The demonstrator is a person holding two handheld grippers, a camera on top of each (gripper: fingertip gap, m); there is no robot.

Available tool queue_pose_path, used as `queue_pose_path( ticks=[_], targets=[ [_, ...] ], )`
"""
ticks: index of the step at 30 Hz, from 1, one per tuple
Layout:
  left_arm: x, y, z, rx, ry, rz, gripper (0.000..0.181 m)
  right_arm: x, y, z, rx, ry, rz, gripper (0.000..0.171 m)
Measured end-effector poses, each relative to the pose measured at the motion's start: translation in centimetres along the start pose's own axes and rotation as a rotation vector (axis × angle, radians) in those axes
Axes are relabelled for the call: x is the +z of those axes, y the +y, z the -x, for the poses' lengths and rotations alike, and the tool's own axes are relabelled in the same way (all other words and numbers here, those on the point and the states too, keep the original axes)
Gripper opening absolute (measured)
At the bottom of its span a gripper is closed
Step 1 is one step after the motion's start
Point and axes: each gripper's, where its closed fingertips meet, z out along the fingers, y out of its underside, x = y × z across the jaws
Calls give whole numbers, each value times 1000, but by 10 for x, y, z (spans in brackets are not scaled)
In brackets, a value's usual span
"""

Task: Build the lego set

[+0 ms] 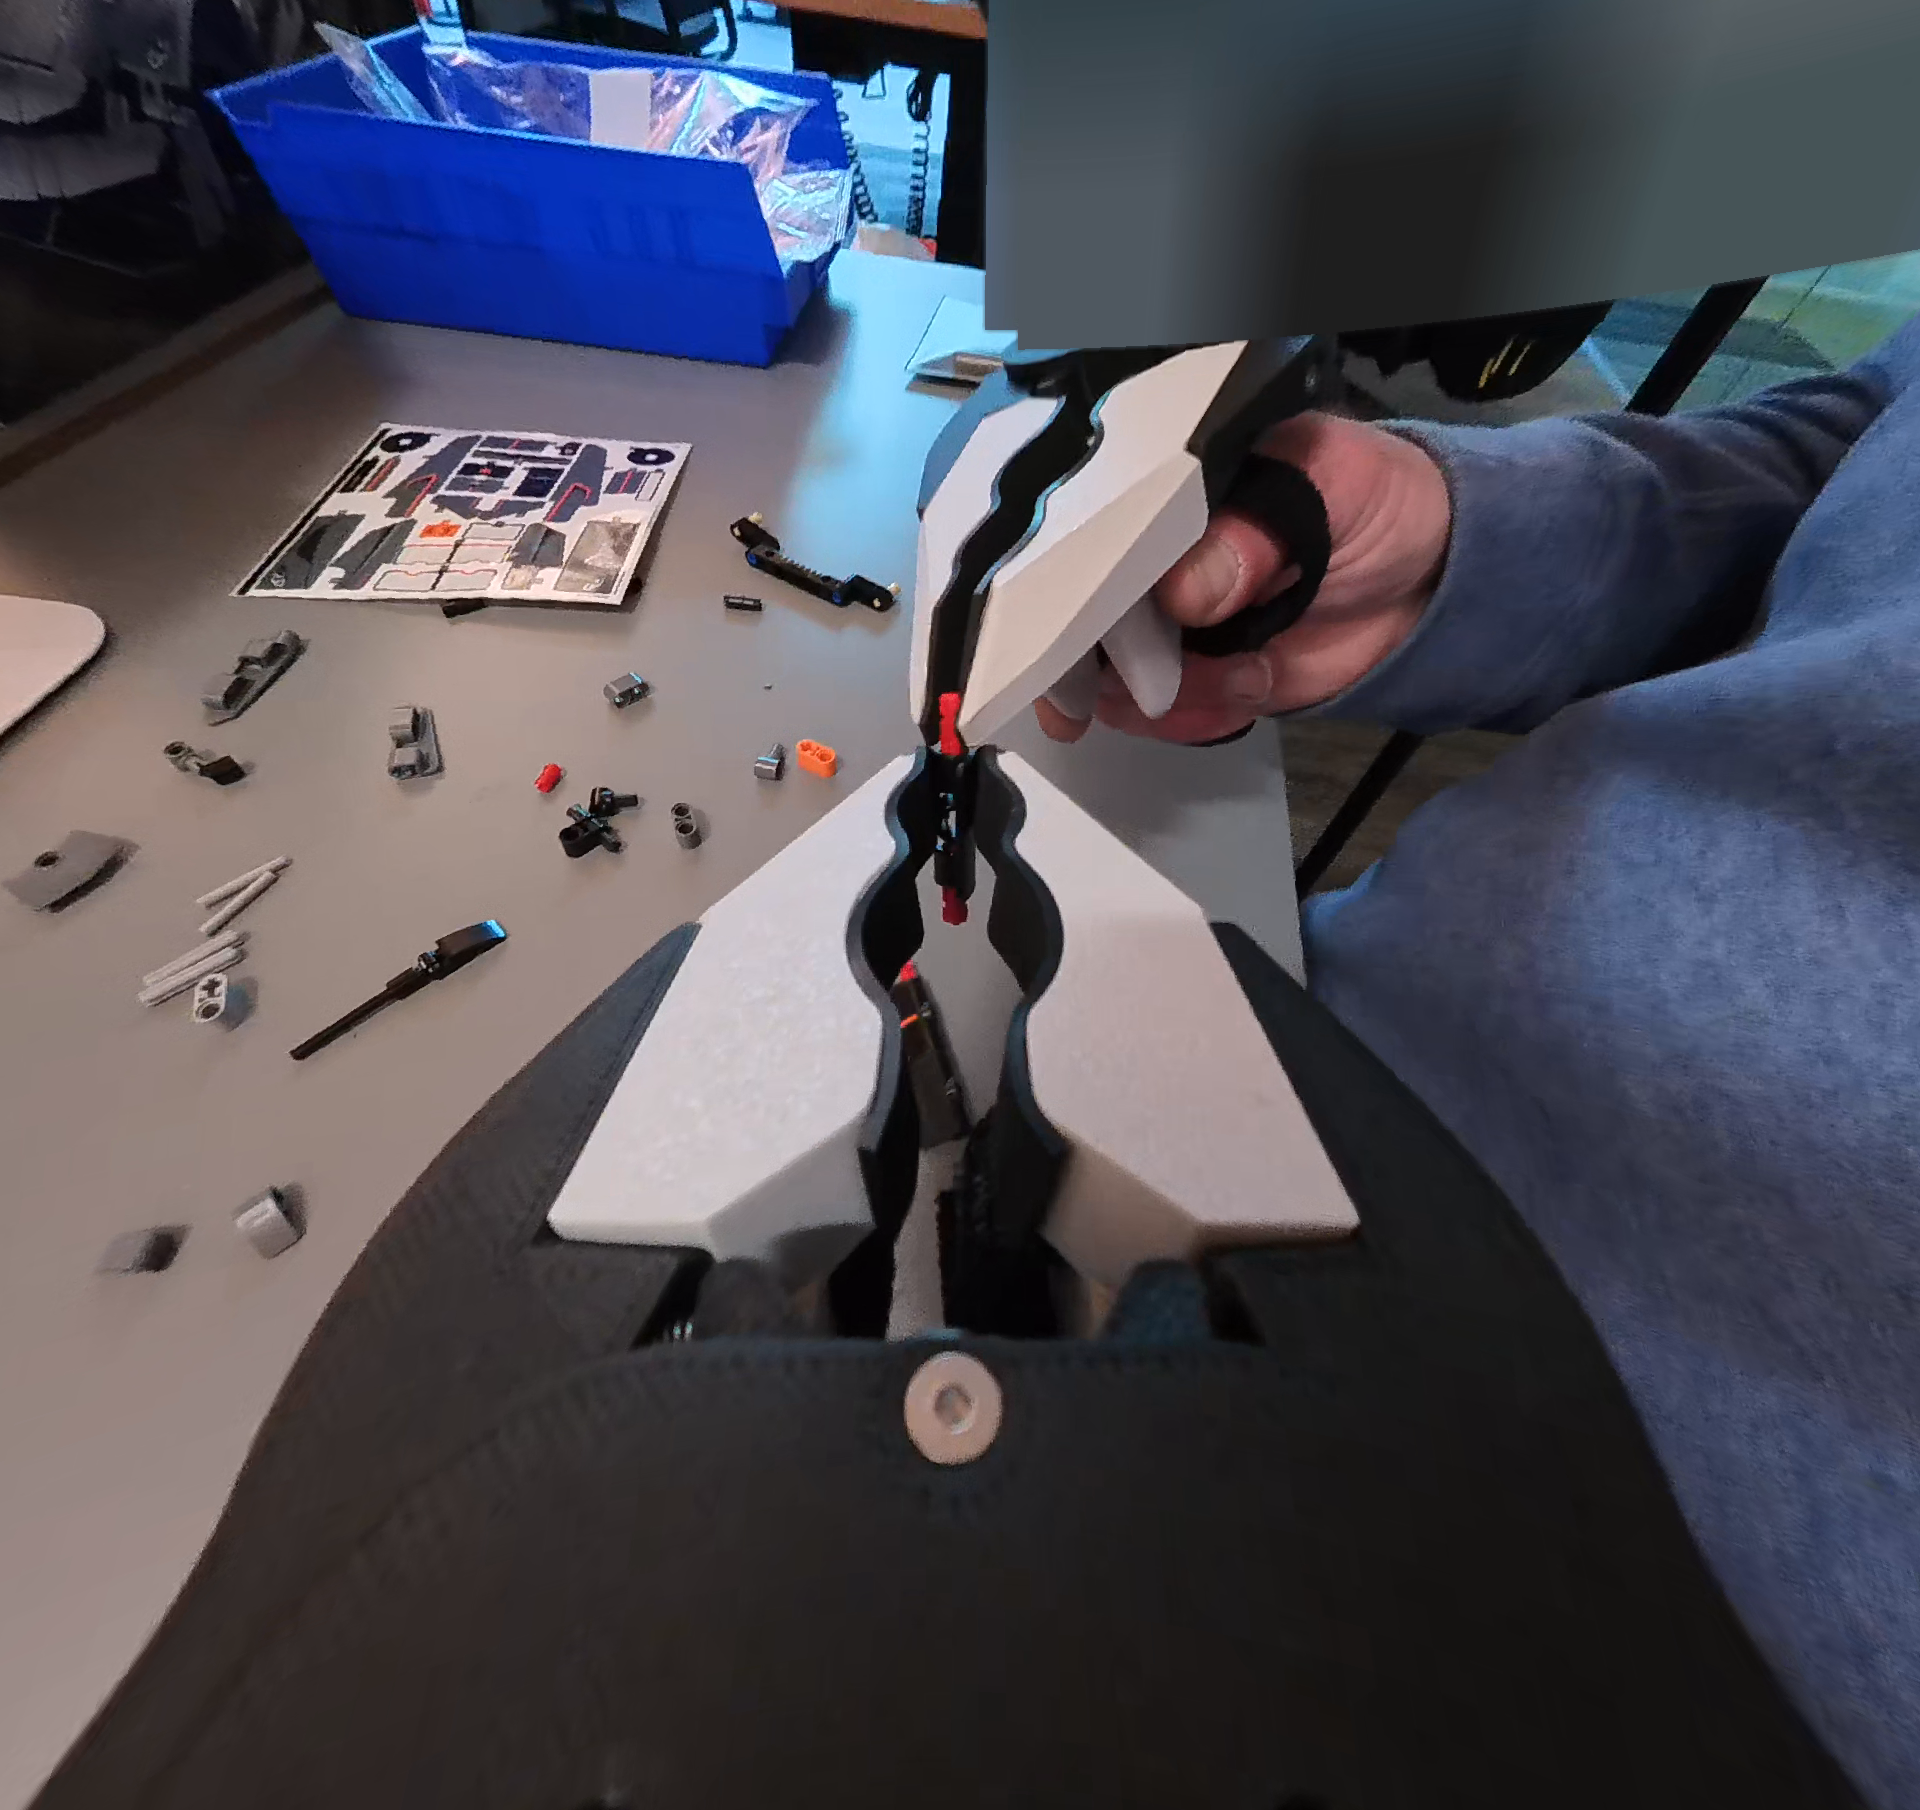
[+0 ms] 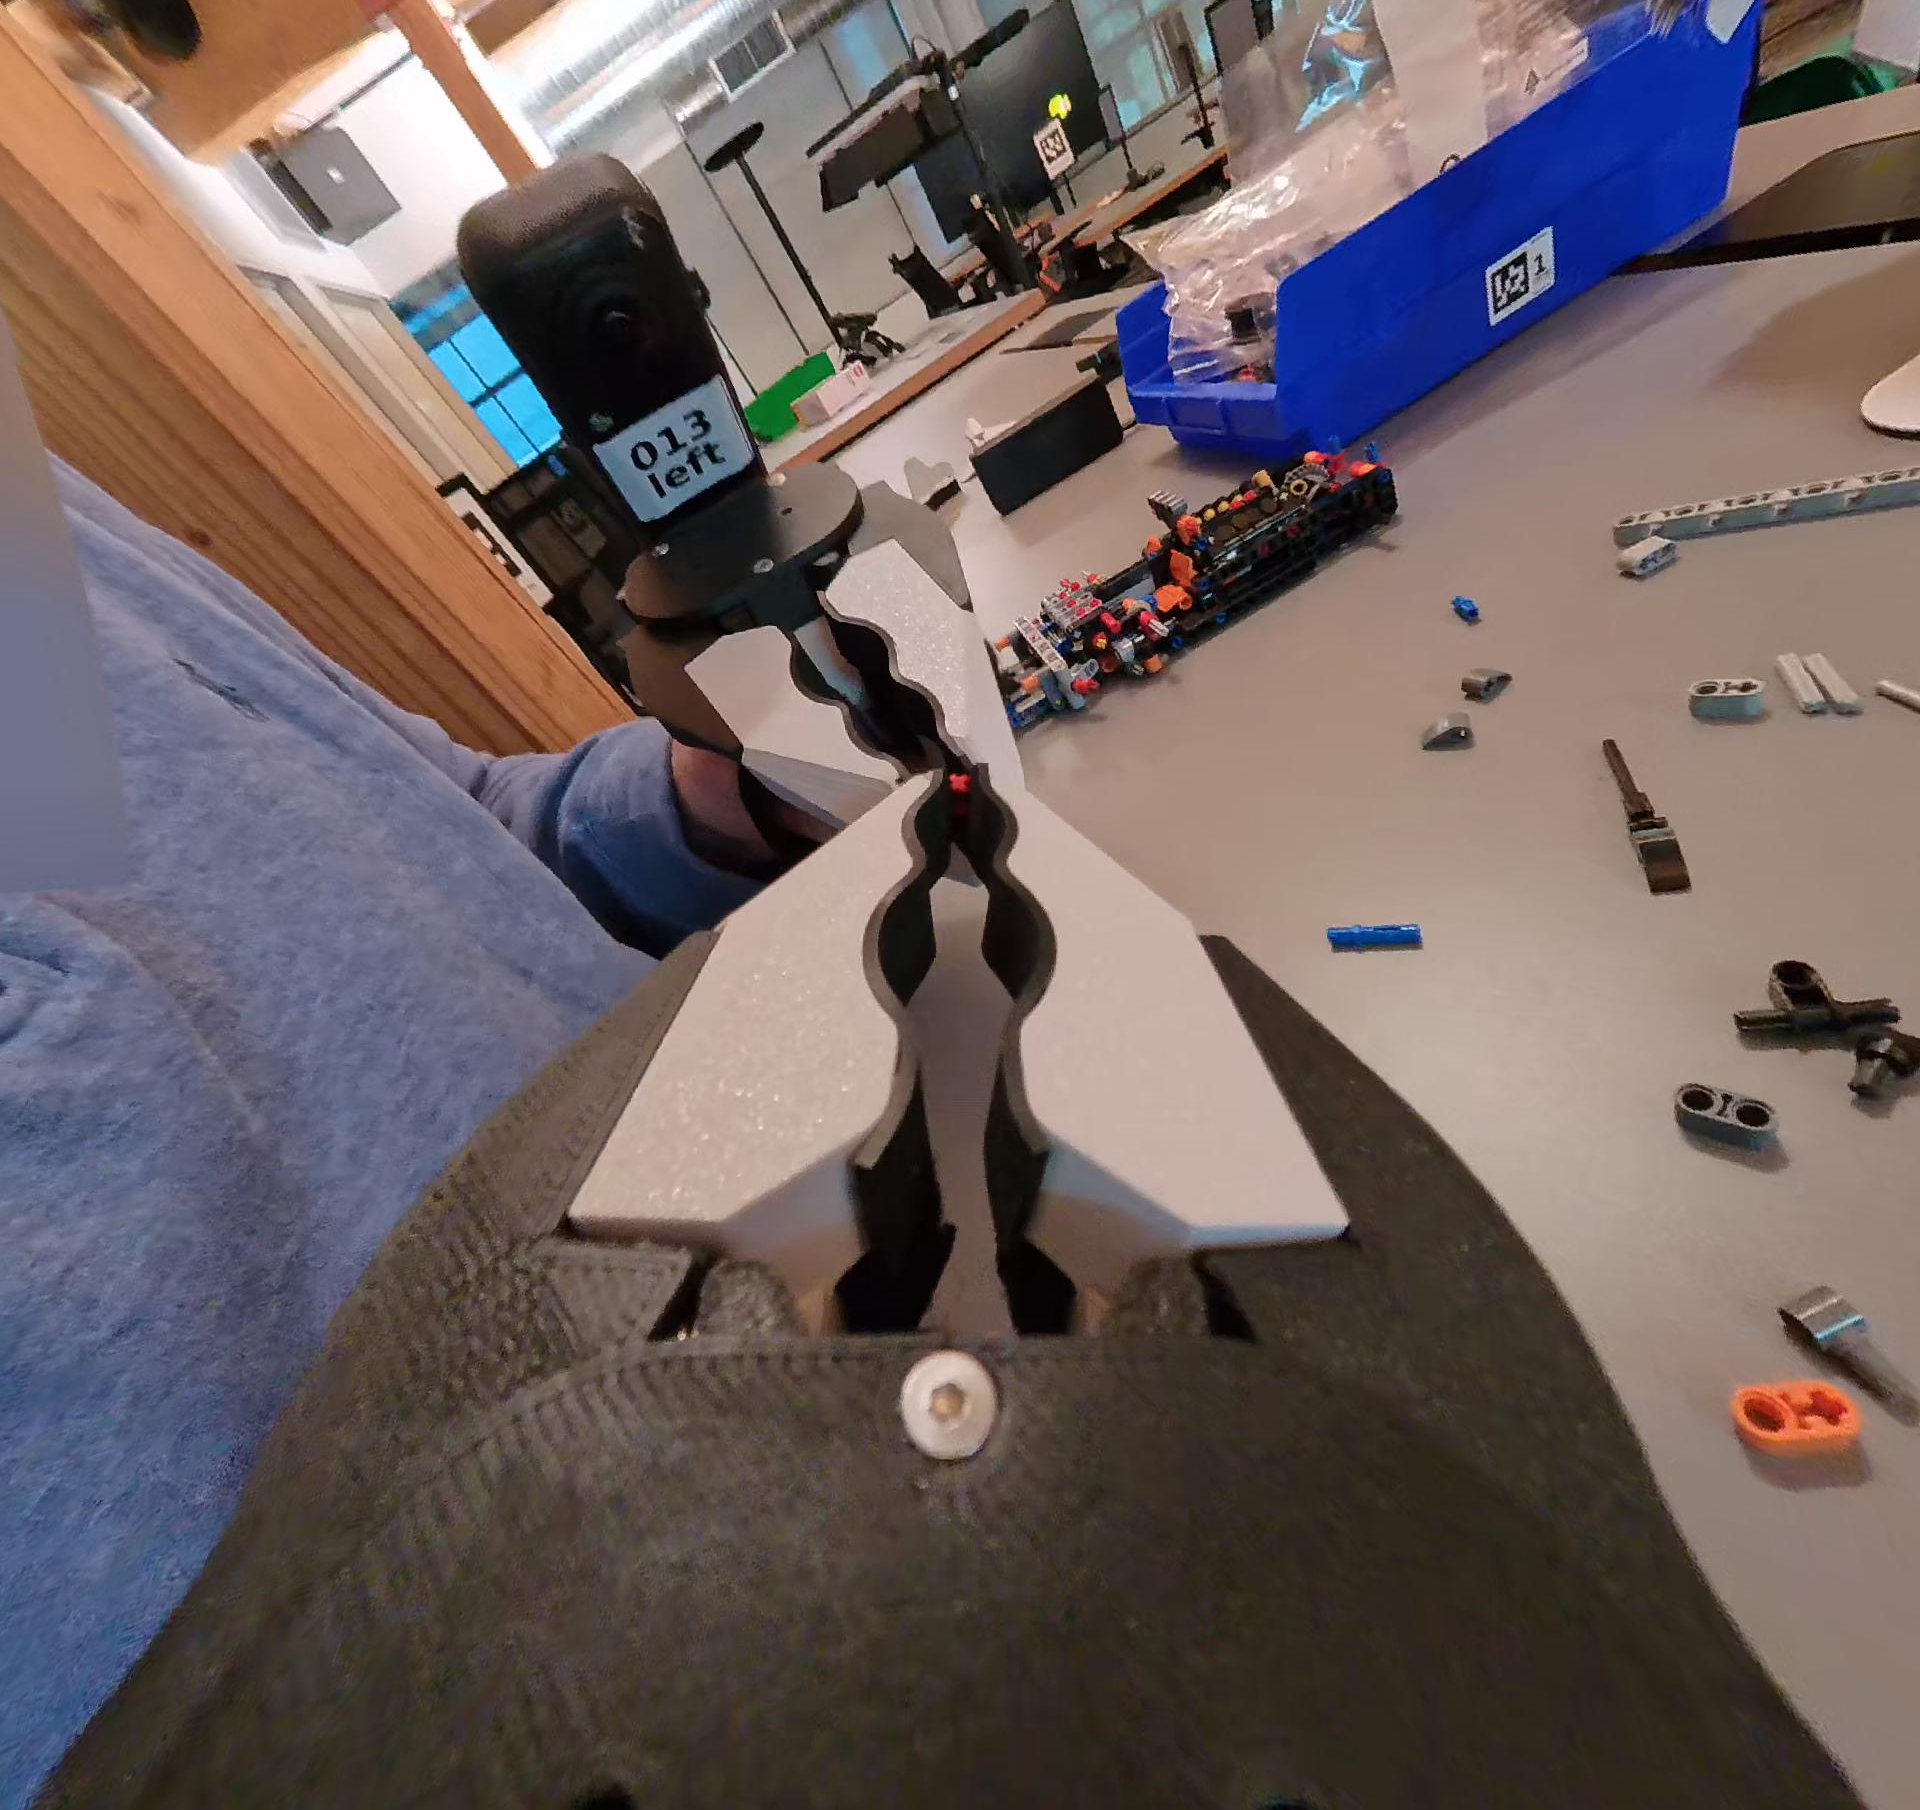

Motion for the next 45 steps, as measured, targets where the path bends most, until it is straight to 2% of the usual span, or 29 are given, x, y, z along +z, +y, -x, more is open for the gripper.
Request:
queue_pose_path(
  ticks=[7, 12, 17, 18, 19, 20, 21, 23, 24, 28, 33, 40, 45],
  targets=[
    [-1, 17, 1, 185, -80, 160, 6, 3, 15, -2, -29, 17, 72, 0],
    [-7, 14, -4, 252, -100, 171, 5, 4, 14, 8, -138, 51, 117, 0],
    [-9, 15, -10, 307, -99, 169, 5, 0, 17, 14, -124, -1, 121, 0],
    [-11, 16, -7, 309, -124, 183, 4, -8, 7, 15, -108, -10, 76, 1],
    [-22, 35, 17, 352, -234, 304, 5, -28, -15, 10, -59, -7, -26, 0],
    [-35, 42, 31, 253, -244, 283, 5, -49, -27, -1, -53, 36, -76, 0],
    [-42, 36, 30, 164, -196, 218, 5, -53, -20, -7, -96, 80, -17, 0],
    [-28, 23, 7, 323, -162, 255, 5, -29, -2, 6, -165, 46, 82, 0],
    [-19, 19, 0, 335, -136, 249, 5, -23, 1, 7, -190, 48, 99, 0],
    [-22, 31, 18, 239, -162, 256, 5, -40, 25, -29, -112, 97, 205, 0],
    [-8, 52, 16, 194, -132, 318, 5, -35, 80, -54, -119, 155, 479, 1],
    [-4, 66, 20, 114, -125, 328, 5, -31, 104, -72, -131, 198, 601, 2],
    [-2, 67, 21, 85, -109, 315, 5, -26, 103, -75, -161, 213, 617, 7]
  ],
)
